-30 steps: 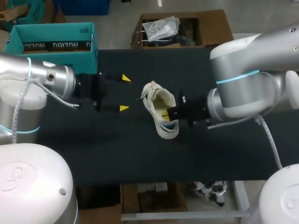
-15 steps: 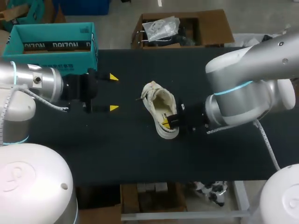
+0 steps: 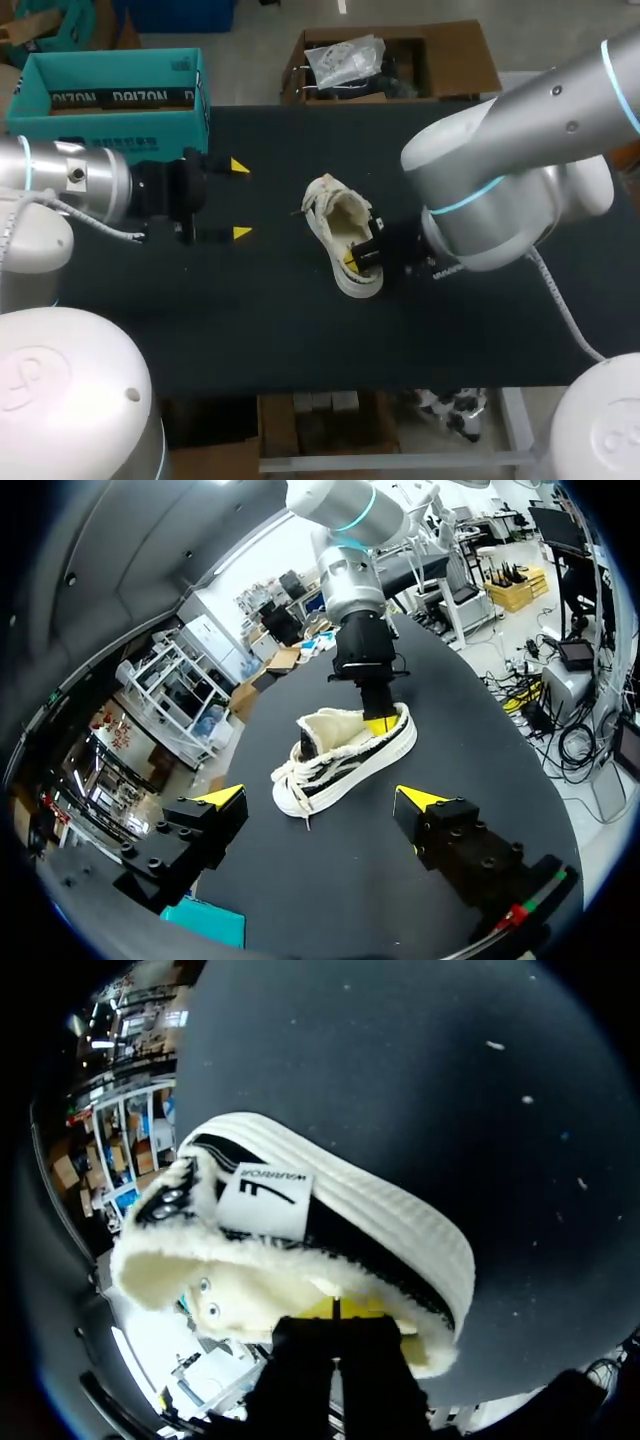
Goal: Open the shoe tongue, take the insole out of the shoe, put the insole back into the shoe, and pack the shoe into the shoebox
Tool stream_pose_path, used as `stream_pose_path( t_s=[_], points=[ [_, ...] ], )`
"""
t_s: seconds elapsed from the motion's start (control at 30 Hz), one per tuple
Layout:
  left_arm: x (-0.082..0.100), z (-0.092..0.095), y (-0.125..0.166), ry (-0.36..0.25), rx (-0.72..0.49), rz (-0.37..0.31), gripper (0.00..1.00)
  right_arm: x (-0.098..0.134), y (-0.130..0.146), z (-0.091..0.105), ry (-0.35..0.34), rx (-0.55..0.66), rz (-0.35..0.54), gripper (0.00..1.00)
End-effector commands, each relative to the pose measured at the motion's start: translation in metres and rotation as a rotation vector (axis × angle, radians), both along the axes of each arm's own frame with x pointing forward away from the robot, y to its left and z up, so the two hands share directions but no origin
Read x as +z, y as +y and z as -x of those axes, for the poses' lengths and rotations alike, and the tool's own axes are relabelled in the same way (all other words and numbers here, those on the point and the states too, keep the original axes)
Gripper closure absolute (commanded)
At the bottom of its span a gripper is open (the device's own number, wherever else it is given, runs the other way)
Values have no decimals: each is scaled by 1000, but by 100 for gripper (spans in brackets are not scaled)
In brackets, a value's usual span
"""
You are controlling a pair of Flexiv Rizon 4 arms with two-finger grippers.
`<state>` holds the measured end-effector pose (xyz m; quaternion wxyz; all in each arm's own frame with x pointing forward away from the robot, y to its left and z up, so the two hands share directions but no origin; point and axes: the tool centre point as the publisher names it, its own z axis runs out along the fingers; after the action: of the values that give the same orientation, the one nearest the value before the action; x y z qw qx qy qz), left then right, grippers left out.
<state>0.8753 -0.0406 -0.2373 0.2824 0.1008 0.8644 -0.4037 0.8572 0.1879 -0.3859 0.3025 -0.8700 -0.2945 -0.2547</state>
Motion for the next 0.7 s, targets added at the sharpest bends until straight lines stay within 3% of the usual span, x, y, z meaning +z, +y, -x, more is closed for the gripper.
stream_pose_path(
  t_s=[0.03,0.1,0.13,0.17,0.2,0.23,0.27,0.53,0.6,0.67,0.7],
  points=[
    [0,-4,-2,75,28,-31,0,32,-22,9,-37,6,-44,100],
    [-2,-5,-2,115,51,-29,0,44,-29,10,-58,18,-78,100],
    [-1,-6,-1,119,42,-65,0,49,-33,10,-63,27,-79,100],
    [-1,-4,-2,94,28,-159,0,55,-36,11,-51,55,-84,100],
    [-1,-4,-2,94,28,-159,0,61,-39,12,-32,77,-79,90],
    [-1,-4,-2,94,28,-159,0,67,-42,13,15,114,-54,61],
    [-1,-4,-2,94,28,-159,0,73,-45,15,66,142,-16,0],
    [-1,-4,-2,94,28,-159,0,73,-45,15,66,142,-16,0],
    [2,-13,-13,214,85,-109,0,73,-45,15,66,142,-16,0],
    [0,-21,-25,329,178,-137,0,73,-45,15,66,142,-16,0],
    [-2,-24,-31,392,206,-148,0,72,-49,14,34,182,-21,0]
  ],
)
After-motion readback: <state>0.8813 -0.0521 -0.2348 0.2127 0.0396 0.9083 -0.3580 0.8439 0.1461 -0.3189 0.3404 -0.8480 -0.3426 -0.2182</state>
